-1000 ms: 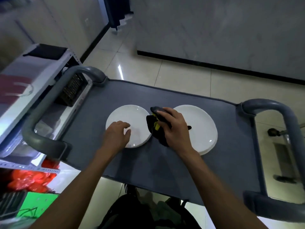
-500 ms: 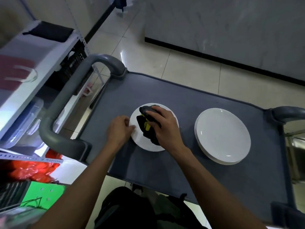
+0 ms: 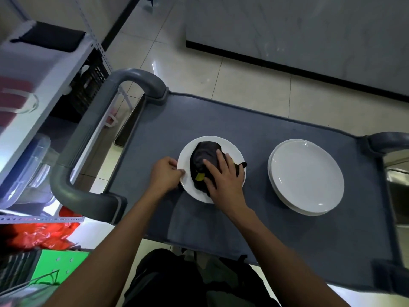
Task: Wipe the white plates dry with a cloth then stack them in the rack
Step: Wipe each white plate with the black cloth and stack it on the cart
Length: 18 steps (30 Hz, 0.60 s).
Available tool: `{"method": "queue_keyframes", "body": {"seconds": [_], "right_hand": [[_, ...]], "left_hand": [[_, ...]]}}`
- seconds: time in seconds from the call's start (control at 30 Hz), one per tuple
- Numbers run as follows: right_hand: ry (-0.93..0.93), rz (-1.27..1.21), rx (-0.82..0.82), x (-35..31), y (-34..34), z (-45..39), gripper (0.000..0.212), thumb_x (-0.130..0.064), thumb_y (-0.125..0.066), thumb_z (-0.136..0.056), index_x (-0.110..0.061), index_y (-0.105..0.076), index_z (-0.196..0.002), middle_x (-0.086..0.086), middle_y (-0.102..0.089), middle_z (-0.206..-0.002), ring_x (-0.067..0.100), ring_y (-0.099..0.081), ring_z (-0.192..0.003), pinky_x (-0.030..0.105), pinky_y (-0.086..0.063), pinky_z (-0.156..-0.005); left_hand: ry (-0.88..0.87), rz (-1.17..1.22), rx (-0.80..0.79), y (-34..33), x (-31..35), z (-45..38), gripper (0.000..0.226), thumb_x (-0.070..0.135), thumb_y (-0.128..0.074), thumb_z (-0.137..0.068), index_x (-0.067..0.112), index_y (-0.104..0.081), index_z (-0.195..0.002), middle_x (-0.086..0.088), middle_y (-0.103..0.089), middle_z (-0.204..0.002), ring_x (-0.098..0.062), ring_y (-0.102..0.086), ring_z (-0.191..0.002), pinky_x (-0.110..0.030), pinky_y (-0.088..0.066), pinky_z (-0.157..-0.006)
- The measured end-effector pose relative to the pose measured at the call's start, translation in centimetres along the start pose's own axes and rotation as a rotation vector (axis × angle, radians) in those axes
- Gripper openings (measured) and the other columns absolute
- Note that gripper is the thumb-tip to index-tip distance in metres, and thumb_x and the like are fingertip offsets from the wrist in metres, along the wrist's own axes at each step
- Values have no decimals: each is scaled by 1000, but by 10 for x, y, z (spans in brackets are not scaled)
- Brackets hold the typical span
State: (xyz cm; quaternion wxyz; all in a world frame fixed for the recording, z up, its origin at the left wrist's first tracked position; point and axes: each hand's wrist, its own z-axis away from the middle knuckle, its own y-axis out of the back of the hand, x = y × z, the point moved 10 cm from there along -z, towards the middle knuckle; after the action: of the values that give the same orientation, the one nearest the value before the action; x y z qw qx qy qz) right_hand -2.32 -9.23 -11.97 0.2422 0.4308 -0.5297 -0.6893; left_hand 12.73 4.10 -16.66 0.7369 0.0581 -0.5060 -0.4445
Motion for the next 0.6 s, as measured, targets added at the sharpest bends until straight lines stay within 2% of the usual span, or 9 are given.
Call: {"method": "queue_keyframes", "body": {"seconds": [0.1,0.2,0.37,0.47,0.53,0.6], "right_hand": [[-103,10,5,8,-2,8,62,-51,-52,-96,-46,-28,-152,2,-3,-168,28,0,-154,69,-3,-116],[-226,-98,13,17,-4,12,69,-57,-52,-94,-48,-20,-154,1,-4,-167,28,1,-153,70,-5,-116],[-211,-145,68,15,-3,9,70,-65,-50,-89,-43,-29,-152,2,-16,-165,27,-9,-152,63,-14,-118],[-209,-175,72,12,-5,8,73,-73,-46,-83,-44,-32,-148,-1,-17,-164,25,-8,-152,59,-15,-119],[-201,-169,80,10,-5,6,70,-70,-48,-83,-42,-35,-146,-1,-19,-163,25,-11,-151,59,-18,-119],[-190,-162,98,10,-3,3,65,-65,-52,-86,-40,-39,-145,1,-24,-161,26,-16,-150,58,-23,-117]], "left_hand": [[6,94,-14,0,2,-1,16,7,-76,-77,15,-65,-84,-6,-73,-76,-24,-72,-60,-47,-62,-63],[-8,161,-43,-1,7,-4,18,2,-75,-76,15,-65,-83,-7,-72,-77,-27,-73,-65,-50,-62,-66],[-3,203,-147,-8,7,-6,18,-3,-72,-78,14,-69,-86,-12,-74,-83,-33,-74,-72,-51,-62,-69],[25,227,-181,-11,6,-5,15,-5,-68,-82,9,-65,-87,-16,-73,-87,-31,-72,-69,-44,-61,-63],[47,252,-202,-12,6,-5,13,-6,-64,-85,7,-63,-87,-18,-71,-86,-30,-69,-69,-43,-60,-63],[76,290,-225,-13,7,-6,12,-6,-61,-87,5,-60,-90,-18,-70,-85,-31,-68,-71,-48,-58,-67]]}}
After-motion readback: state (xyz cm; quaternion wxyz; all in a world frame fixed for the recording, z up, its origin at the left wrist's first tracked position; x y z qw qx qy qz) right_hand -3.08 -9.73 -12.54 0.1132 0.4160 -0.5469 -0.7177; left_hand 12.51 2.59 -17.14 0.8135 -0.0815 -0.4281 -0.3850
